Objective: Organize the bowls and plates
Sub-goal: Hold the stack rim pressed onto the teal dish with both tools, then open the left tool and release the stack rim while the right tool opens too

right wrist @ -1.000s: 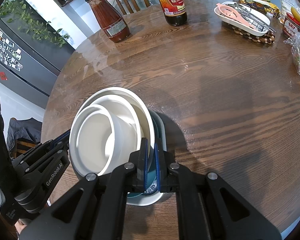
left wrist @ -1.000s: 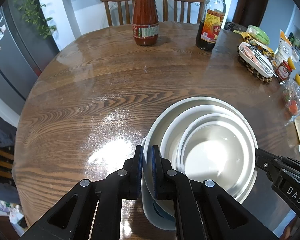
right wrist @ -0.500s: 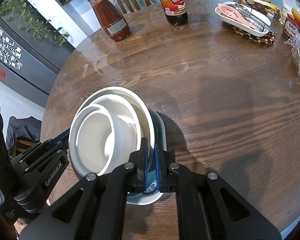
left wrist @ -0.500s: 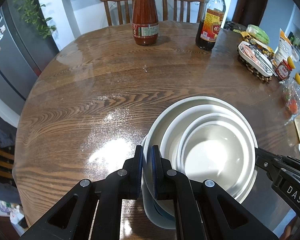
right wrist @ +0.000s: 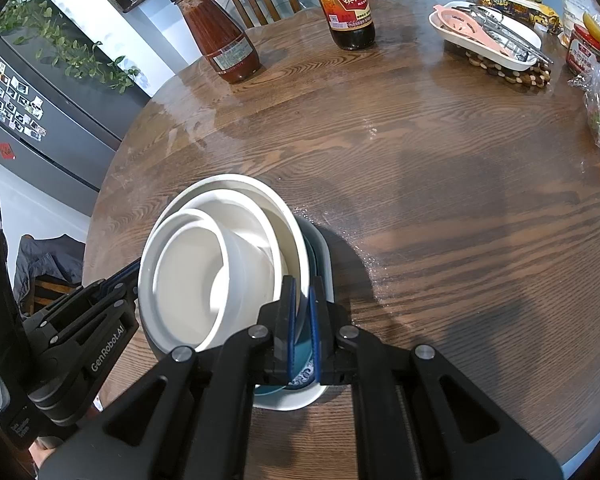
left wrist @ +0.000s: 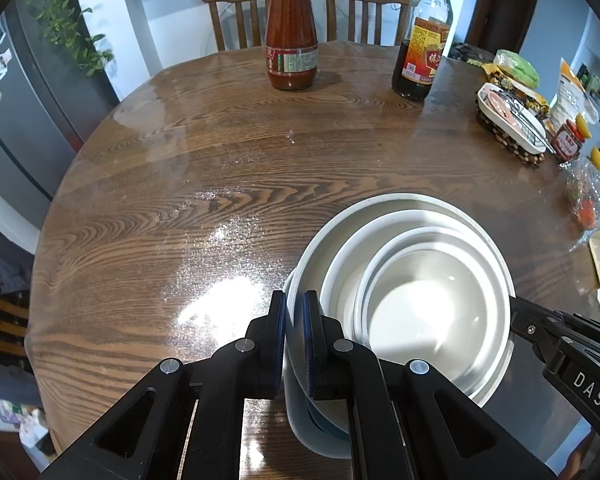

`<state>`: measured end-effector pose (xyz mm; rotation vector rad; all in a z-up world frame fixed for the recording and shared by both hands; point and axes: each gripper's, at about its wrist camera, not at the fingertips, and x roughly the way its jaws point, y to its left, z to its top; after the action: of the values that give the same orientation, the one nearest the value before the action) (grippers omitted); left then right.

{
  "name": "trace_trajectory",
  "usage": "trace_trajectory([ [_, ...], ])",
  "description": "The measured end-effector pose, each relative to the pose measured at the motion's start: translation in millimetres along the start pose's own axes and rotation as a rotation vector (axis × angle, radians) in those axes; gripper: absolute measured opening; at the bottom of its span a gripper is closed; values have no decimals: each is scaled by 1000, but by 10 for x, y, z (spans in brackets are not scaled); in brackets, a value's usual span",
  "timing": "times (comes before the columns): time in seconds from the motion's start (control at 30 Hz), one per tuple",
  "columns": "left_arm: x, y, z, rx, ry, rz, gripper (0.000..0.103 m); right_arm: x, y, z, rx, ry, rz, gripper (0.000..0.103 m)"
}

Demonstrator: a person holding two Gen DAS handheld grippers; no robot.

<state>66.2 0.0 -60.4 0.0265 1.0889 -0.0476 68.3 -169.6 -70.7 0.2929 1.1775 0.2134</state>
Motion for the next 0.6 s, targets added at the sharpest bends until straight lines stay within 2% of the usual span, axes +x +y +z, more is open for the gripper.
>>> trace_trajectory([
  [0.43,-4,-23,2,2,0,1,5,-4,-2,-5,6,1,2,10],
  [0.6,-25,-3,-2,-4,-7,23,20,-2,-27,-10,13,3,-1,10],
])
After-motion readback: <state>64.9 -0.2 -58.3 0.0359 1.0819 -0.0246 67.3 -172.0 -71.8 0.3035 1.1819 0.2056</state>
